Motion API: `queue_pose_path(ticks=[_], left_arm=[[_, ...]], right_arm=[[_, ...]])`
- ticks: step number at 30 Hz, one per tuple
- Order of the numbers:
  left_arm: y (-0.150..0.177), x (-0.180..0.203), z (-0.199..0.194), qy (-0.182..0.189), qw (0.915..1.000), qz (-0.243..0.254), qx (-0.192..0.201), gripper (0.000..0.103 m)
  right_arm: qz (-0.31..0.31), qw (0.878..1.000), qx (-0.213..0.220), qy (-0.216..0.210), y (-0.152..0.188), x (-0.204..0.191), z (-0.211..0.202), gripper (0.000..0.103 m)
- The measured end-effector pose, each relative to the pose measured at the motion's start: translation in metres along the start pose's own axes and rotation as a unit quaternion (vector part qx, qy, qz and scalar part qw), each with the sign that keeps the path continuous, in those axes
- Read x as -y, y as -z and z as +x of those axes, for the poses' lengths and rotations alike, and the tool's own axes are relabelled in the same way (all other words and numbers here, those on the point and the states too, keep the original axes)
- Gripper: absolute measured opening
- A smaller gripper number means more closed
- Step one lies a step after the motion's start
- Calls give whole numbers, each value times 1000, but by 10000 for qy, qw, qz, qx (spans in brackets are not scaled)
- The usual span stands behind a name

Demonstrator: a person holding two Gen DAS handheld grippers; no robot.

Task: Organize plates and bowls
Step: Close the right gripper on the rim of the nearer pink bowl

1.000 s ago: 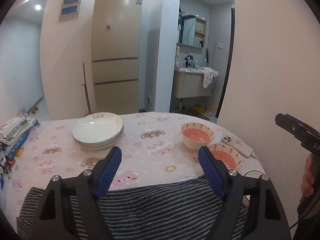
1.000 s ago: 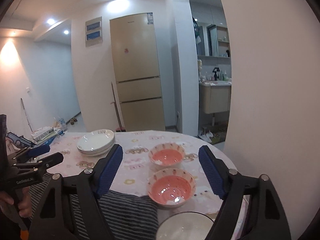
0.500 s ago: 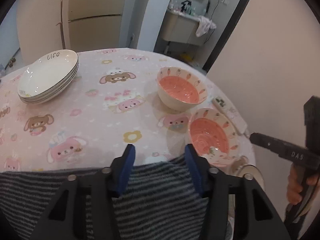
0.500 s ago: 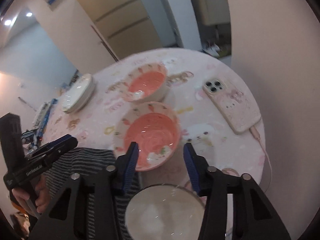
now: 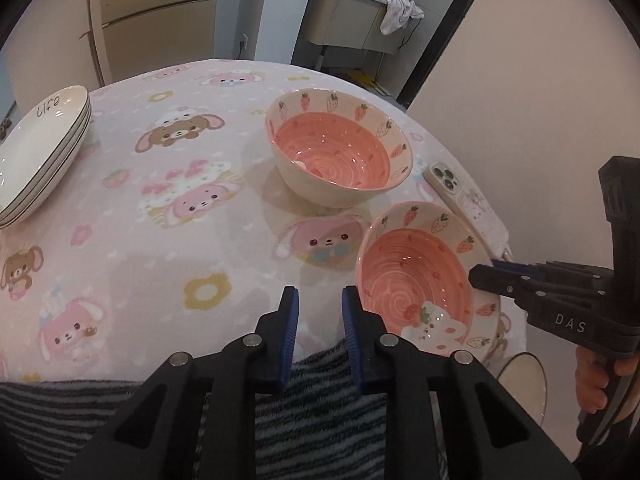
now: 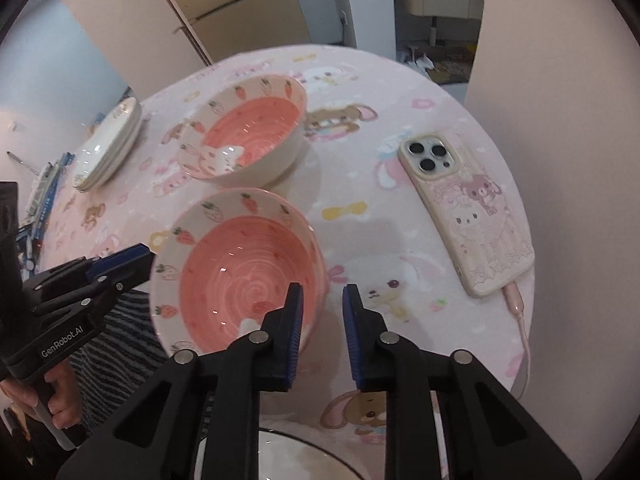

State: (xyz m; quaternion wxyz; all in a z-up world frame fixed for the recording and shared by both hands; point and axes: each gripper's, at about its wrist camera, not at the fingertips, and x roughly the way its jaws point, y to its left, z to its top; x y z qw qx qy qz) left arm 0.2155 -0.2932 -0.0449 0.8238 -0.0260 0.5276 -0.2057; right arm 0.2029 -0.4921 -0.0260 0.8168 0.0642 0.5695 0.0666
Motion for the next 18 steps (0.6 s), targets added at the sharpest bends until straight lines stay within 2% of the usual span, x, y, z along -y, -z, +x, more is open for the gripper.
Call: queue_pose_path(ticks=[3, 6, 9, 12, 15, 18], left_arm=[[-2, -5, 4, 3, 9998, -189, 70, 21], [-3, -11, -3, 304, 9987, -384, 113, 21], [-4, -1, -19, 267, 9988, -74, 399, 21], [-7, 4, -21, 425, 9986, -61, 297, 21], [-9, 11, -10, 185, 9997, 27, 147, 21], [-11, 13, 11, 262, 9996, -88, -112, 21]], right_arm=[[84, 9995, -233, -185, -2, 3, 12, 16], [-33, 9996, -232, -184, -1, -3, 16, 9], [-73, 9998, -154, -136, 1, -5, 15, 9], [-58, 9996, -161, -216, 0, -3, 15, 9], [-149, 9997, -148, -144, 0, -5, 15, 9], [-142, 9996, -198, -139, -2, -6, 16, 9]])
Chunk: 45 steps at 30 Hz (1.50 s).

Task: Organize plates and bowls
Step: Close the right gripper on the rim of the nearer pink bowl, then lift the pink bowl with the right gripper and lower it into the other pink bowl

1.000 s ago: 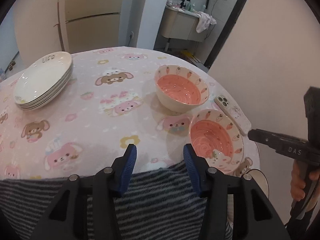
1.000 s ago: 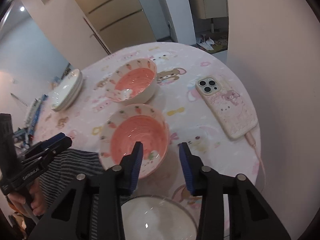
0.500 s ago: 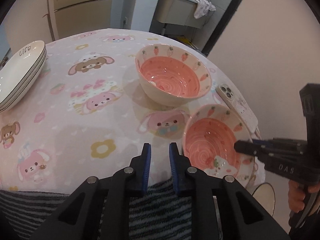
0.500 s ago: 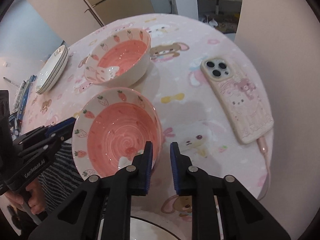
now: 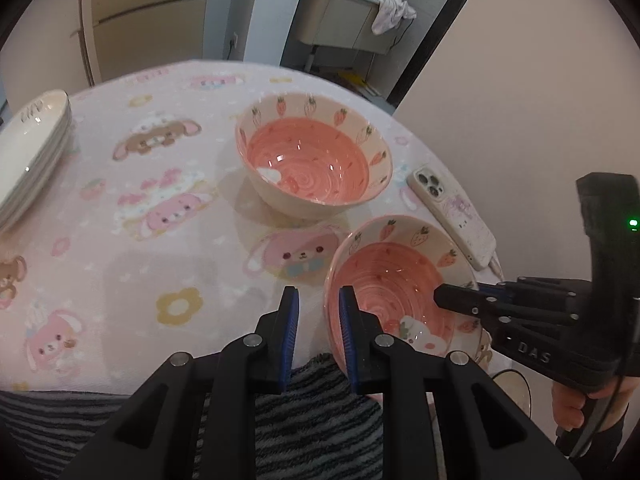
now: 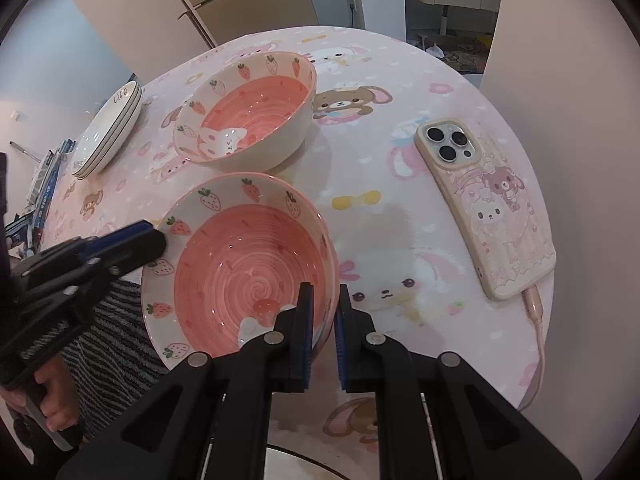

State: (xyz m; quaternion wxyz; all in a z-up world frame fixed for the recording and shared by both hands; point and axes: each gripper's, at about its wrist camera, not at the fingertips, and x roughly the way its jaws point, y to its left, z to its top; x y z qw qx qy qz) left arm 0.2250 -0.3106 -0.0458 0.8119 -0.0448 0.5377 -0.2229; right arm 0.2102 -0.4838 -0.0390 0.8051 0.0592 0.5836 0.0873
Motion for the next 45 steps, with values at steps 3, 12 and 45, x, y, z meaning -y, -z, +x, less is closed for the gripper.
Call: queue_pose_path(ticks=[3, 12, 45], left_arm=[[2, -4, 17, 89, 9996, -157, -233, 21], [7, 4, 32, -97, 9986, -315, -417, 11], [-113, -20, -71, -312, 9960, -378, 742, 8]], right_arm=[[-22, 9999, -104, -33, -2, 1, 3, 9], [294, 9985, -433, -154, -7, 1, 28, 11], [317, 9949, 907, -321, -125, -52, -64, 8]])
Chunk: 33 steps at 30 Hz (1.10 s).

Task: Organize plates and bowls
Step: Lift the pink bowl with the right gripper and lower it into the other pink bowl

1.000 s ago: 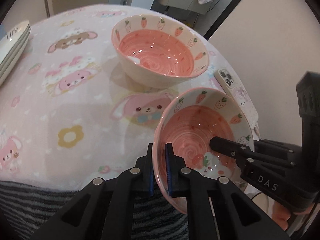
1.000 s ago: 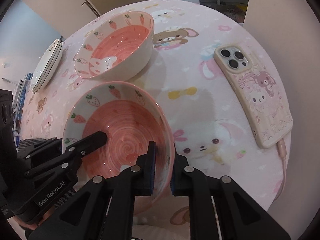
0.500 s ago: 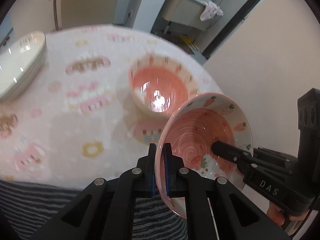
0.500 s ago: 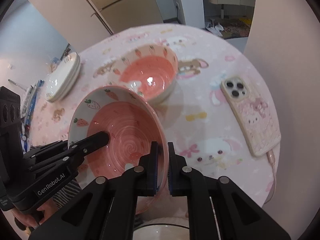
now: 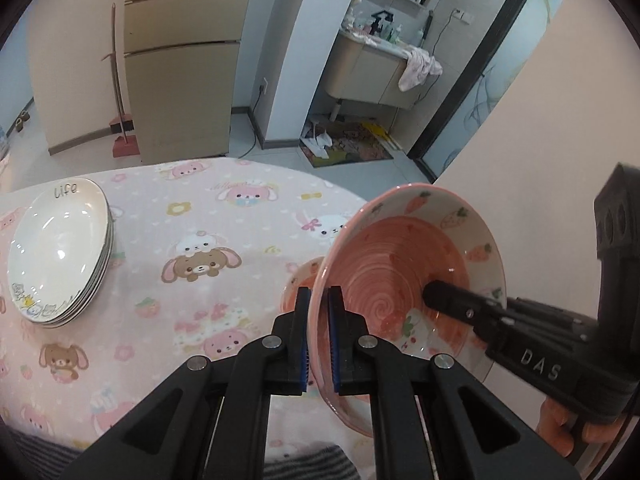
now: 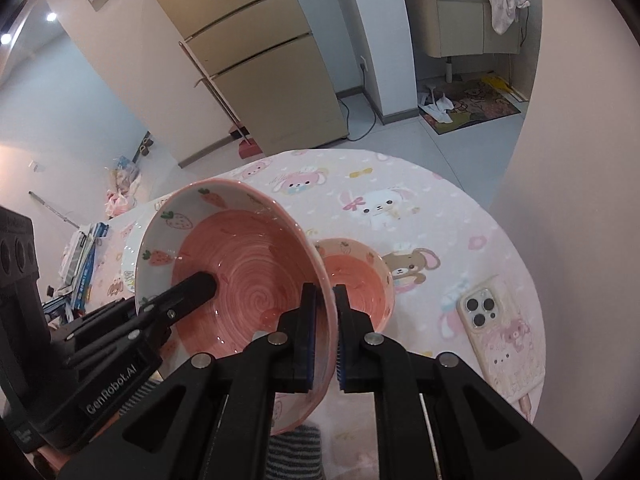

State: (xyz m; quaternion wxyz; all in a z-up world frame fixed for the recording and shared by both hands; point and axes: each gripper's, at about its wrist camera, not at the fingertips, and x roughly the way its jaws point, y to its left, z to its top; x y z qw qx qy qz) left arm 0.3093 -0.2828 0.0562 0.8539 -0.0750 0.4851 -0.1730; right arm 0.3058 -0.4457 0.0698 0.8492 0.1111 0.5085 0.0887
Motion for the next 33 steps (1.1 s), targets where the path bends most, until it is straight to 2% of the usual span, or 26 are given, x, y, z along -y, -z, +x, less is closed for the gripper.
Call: queue_pose_path(ticks=[7, 11, 14, 17, 25, 30, 33], left_arm=[[10, -3, 55, -228, 9986, 266, -396, 10], [14, 1, 76, -543, 9973, 364, -349, 18], [15, 7, 84, -753, 9953, 538, -279, 20], [15, 8, 92, -876, 9936, 602, -377, 21], [21, 4, 111, -1024, 9908, 716, -525, 24], [24, 1, 120, -827, 9933, 585, -559, 27], [25, 3, 119, -774, 9943, 587, -438, 28]], right_arm=[[-35, 9991, -296, 309, -2, 9, 44, 8], [26, 9979, -264, 596, -1, 14, 60, 9], [-50, 9968, -194, 772, -1, 13, 66, 10], [-206, 9954, -226, 907, 1, 12, 74, 12], [-470, 9931, -289, 1034, 4, 12, 89, 12], [-554, 9912, -265, 1172, 5, 11, 91, 12], [-812, 9861, -71, 1445, 5, 3, 86, 11]])
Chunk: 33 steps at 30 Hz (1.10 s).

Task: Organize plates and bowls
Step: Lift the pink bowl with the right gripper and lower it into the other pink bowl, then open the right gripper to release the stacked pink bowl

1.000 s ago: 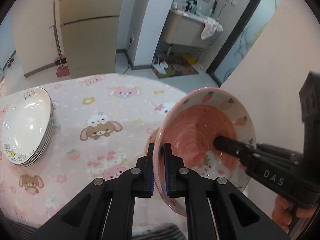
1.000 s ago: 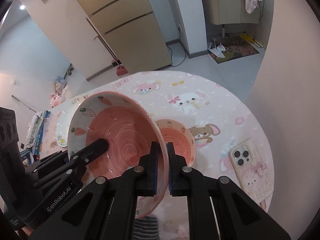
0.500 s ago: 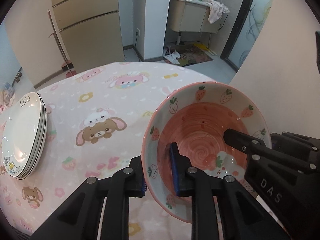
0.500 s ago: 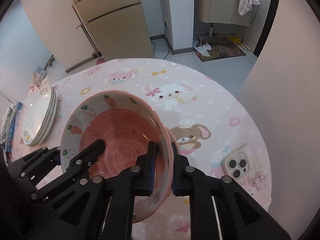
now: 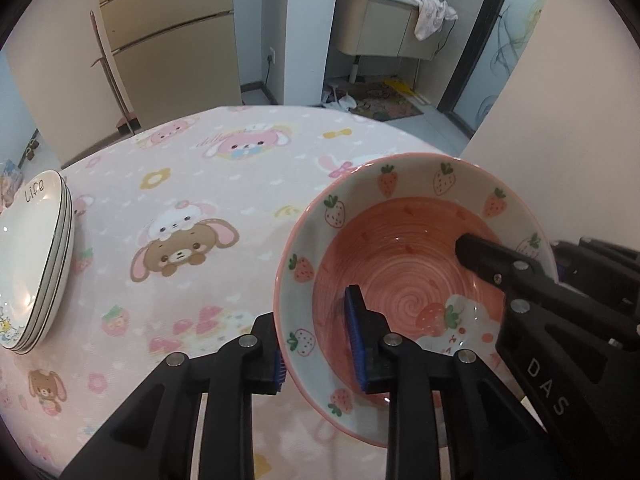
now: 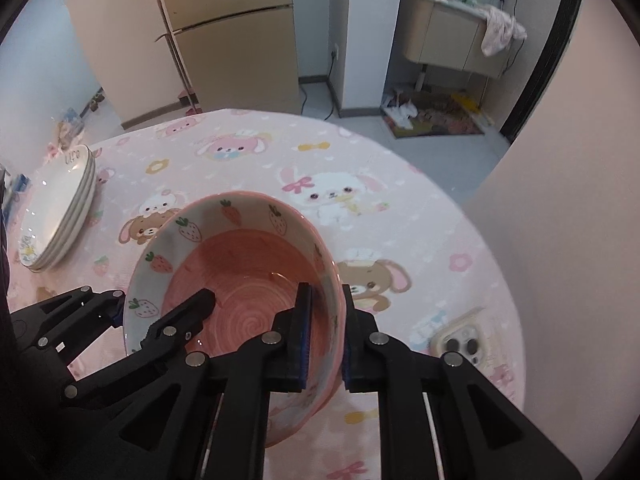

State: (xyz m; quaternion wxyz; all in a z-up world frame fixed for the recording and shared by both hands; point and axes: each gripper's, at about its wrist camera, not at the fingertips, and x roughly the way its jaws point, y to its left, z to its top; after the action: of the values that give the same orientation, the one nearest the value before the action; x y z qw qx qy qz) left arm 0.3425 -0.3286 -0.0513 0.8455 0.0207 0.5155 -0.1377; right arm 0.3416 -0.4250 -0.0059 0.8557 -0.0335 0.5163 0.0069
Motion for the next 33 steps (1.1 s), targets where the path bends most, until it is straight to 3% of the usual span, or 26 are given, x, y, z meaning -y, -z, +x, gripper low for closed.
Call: queue_pose_path(ticks=[3, 6, 10, 13, 24, 33], left_arm=[[0, 6, 0, -132, 9998, 116, 67, 30], [1, 9, 4, -312, 9993, 197, 43, 29], [5, 12, 8, -446, 9986, 244, 148, 29], [4, 14, 10, -575, 9977, 288, 201, 29], [11, 8, 13, -423, 9987, 97, 253, 29], [13, -7, -5, -242, 9990, -88, 363, 29]], right_arm=[[-249, 9993, 101, 261, -1, -4, -7, 11], [-157, 9997, -117, 171, 2, 2, -1, 11], [-280, 9988, 29, 391, 7, -2, -1, 14], [-87, 9994, -121, 328, 7, 2, 8, 16], [154, 9995, -204, -210, 15, 16, 18, 15], [13, 9994, -231, -258, 26, 14, 14, 16]])
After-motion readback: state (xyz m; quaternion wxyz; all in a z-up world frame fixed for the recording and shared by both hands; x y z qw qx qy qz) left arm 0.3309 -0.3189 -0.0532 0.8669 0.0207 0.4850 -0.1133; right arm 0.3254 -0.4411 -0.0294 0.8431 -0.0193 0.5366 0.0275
